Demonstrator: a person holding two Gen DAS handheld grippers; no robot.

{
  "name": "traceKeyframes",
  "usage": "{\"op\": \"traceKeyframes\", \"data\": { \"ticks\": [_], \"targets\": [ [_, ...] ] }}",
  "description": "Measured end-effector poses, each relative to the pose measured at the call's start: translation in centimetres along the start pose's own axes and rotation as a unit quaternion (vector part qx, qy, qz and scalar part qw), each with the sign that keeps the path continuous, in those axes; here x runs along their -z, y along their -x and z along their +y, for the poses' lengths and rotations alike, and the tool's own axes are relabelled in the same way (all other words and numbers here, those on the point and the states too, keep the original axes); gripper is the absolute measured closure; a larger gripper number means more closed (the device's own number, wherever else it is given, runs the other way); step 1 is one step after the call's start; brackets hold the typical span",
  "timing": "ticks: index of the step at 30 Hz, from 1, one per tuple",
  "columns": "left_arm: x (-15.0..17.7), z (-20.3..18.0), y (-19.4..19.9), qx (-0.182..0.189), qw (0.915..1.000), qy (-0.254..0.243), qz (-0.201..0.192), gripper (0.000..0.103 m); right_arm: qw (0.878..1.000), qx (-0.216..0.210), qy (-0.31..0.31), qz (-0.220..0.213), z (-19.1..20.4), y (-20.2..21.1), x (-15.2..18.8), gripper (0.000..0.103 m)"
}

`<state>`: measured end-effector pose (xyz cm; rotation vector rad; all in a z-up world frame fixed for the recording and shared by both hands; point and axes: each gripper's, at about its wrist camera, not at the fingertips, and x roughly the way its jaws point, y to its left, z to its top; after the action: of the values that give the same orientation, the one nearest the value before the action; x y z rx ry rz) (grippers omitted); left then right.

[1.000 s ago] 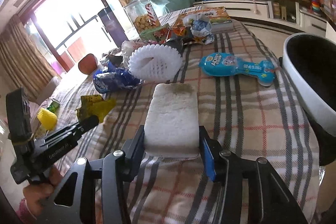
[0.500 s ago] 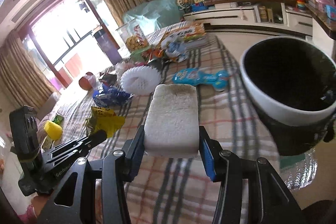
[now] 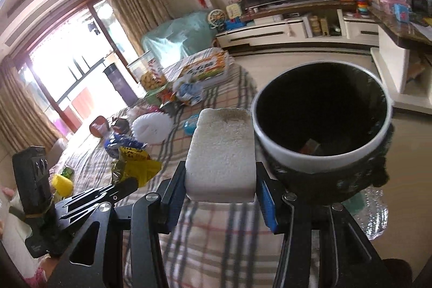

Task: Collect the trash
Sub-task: 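Carry both items over the bin and open both tools to release them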

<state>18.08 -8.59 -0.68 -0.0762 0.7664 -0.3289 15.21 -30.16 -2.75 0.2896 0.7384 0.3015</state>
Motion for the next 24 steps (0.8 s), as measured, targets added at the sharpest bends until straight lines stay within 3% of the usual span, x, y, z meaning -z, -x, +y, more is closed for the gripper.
{"op": "traceKeyframes", "data": {
  "ticks": [24],
  "targets": [
    [-4.8, -6.6, -6.4, 0.042, 0.9974, -0.058, 0.008, 0.096, 0.998, 0.050, -0.031, -0.016, -7.1, 1.2, -2.4, 0.054]
  ]
}}
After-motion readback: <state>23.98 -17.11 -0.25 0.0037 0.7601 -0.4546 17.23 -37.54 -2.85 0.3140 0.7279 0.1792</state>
